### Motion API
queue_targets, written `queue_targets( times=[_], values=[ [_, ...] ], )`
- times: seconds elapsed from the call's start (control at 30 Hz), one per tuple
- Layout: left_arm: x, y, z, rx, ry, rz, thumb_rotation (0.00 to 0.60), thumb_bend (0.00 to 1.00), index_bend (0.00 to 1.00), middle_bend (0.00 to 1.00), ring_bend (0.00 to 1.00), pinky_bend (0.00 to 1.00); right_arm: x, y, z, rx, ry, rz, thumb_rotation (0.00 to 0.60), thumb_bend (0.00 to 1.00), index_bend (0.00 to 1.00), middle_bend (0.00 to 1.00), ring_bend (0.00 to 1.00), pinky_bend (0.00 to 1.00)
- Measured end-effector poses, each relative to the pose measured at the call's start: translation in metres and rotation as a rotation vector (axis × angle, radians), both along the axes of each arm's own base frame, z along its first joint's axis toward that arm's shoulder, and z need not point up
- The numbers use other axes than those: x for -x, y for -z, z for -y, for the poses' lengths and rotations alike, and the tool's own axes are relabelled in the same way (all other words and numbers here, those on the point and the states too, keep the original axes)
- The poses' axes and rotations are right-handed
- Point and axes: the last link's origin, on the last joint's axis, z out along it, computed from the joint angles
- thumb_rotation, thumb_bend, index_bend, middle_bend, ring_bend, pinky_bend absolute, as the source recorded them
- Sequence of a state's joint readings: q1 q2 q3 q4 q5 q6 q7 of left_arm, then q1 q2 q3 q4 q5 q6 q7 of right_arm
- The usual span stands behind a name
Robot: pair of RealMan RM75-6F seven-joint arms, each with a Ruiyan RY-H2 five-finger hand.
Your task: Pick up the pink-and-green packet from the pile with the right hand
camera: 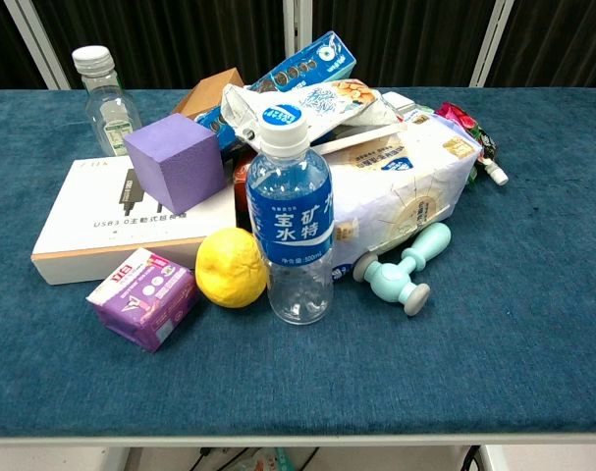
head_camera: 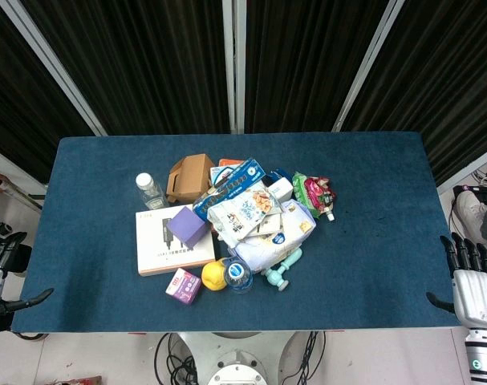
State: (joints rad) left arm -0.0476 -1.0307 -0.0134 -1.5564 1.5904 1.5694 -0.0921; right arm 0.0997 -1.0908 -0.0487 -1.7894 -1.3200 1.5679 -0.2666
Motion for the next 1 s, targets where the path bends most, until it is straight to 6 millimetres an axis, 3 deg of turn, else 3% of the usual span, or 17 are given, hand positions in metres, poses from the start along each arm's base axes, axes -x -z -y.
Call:
queue_targets(
  times=[0.67,0.87,1.0],
  values=[
    [-0.002,0.001,0.005,0.002,0.003,0.001,0.286,0.06,0.09,0.11,0.14,0.25,0.004,0.004,0.013,-0.001,-0.014,0.043,0.6,0.0,0.0,0.0,0.0,0.0],
    [-0.002,0.003,0.003,0.003,0.007,0.001,0.287,0.06,0.09,0.11,0.14,0.25,0.001,0.004,0.038,-0.012,-0.027,0.047,0.6,0.0,0.0,0.0,0.0,0.0],
    [-0.002,0.004,0.003,0.009,0.008,0.001,0.288,0.06,0.09,0.11,0.14,0.25,-0.003,0.009,0.074,-0.032,-0.039,0.076,0.6,0.0,0.0,0.0,0.0,0.0]
  ],
)
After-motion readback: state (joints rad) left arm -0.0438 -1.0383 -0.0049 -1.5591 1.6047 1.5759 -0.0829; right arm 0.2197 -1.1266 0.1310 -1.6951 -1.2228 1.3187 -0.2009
